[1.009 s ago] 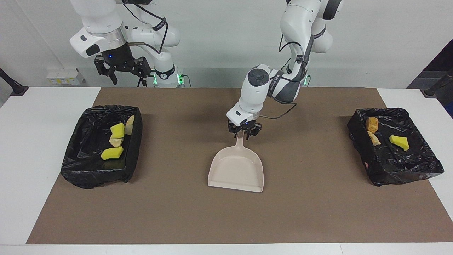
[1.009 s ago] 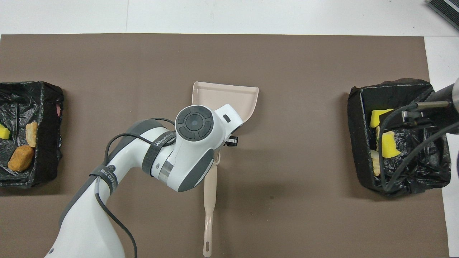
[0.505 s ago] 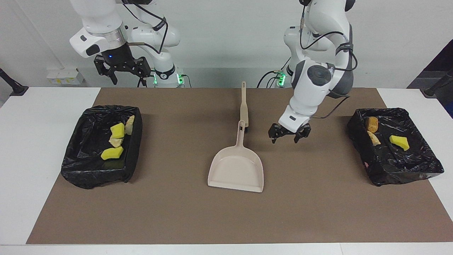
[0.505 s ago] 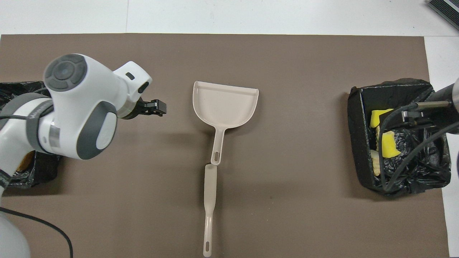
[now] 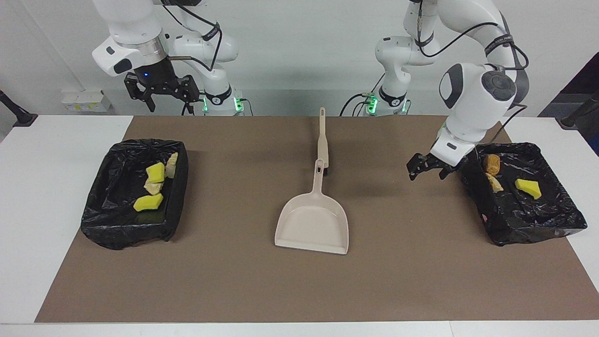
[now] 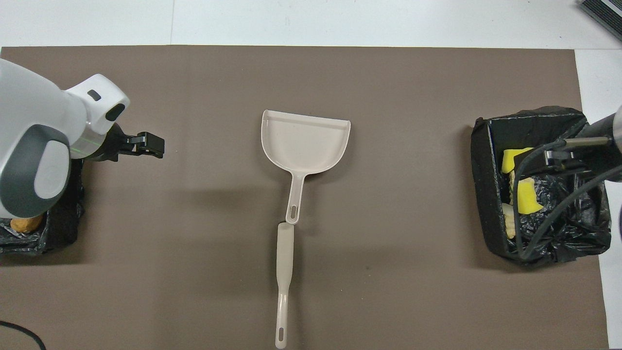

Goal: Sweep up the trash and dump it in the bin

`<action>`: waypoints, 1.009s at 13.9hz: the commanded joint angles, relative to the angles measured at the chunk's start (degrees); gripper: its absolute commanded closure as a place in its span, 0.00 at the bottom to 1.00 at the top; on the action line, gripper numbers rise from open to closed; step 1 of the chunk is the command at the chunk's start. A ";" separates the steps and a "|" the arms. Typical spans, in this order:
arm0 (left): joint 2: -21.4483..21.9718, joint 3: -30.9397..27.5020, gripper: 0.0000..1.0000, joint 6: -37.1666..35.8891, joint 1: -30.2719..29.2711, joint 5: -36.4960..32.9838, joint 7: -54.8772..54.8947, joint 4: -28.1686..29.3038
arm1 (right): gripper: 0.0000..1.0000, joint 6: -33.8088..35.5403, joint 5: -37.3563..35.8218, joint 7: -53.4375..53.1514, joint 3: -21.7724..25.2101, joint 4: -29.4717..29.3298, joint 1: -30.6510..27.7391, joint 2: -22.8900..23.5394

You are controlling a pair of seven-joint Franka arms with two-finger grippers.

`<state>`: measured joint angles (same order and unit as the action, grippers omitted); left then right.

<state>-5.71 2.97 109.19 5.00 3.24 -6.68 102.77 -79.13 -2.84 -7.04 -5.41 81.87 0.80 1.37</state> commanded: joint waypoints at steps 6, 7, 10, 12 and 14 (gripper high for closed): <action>4.74 0.37 0.00 -5.39 -5.88 -0.43 7.20 0.15 | 0.00 0.91 0.99 1.68 -0.31 -0.48 -0.97 -0.14; 5.27 0.28 0.00 -6.09 -6.05 -0.43 7.20 -0.02 | 0.00 0.91 0.99 1.68 -0.31 -0.48 -0.97 -0.14; 7.90 -0.07 0.00 -8.82 -8.15 -0.52 9.04 -0.02 | 0.00 0.91 0.99 1.68 -0.31 -0.48 -0.97 -0.14; 9.40 0.02 0.00 -10.57 -10.97 -0.52 12.02 0.15 | 0.00 0.91 0.99 1.68 -0.22 -0.48 -0.97 -0.14; 11.15 -0.07 0.00 -12.86 -13.07 -0.52 15.10 0.06 | 0.00 0.91 0.99 1.68 -0.31 -0.48 -0.97 -0.05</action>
<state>3.11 2.56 98.73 -5.78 3.10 5.46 102.47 -79.13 -2.84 -7.04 -5.41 81.87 0.79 1.37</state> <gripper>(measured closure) 0.000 0.000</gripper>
